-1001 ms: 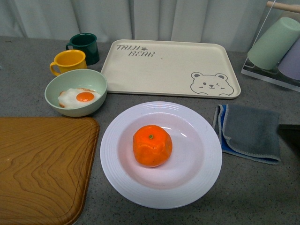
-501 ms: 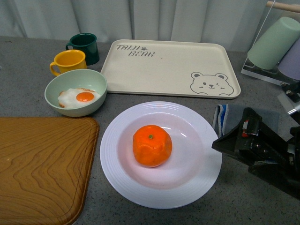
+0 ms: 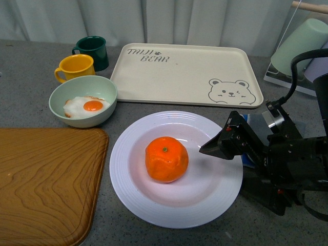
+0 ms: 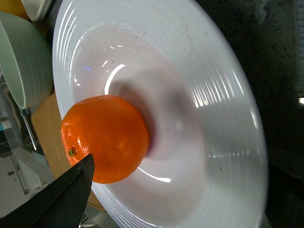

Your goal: Place orange and plate with both arms

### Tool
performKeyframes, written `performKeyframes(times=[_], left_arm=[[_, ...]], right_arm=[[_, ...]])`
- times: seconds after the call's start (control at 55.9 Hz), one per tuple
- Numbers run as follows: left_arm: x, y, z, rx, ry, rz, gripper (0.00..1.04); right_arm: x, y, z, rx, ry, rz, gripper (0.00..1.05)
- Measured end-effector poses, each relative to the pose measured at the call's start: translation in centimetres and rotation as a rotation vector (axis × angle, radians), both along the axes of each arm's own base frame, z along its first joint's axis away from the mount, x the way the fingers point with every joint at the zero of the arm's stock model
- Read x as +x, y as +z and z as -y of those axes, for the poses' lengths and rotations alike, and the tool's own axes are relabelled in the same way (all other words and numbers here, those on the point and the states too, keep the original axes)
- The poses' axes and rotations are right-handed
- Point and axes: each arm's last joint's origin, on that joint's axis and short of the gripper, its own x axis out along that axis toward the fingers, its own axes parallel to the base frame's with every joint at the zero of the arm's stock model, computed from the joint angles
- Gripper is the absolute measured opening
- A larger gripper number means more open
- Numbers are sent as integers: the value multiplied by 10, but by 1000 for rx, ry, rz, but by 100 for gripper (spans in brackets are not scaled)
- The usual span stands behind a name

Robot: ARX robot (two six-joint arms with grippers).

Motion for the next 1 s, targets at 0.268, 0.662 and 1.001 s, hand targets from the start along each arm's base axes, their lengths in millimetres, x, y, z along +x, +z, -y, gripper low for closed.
performKeyframes(times=[0.268, 0.662, 1.001], left_arm=[[0, 0, 0, 0, 0, 0, 98], [0, 0, 0, 0, 0, 0, 98], [0, 0, 0, 0, 0, 0, 98]], right_arm=[[10, -8, -5, -57, -26, -117, 56], [14, -1, 0, -42, 2, -149, 9], [14, 10, 7, 65, -36, 3, 4]])
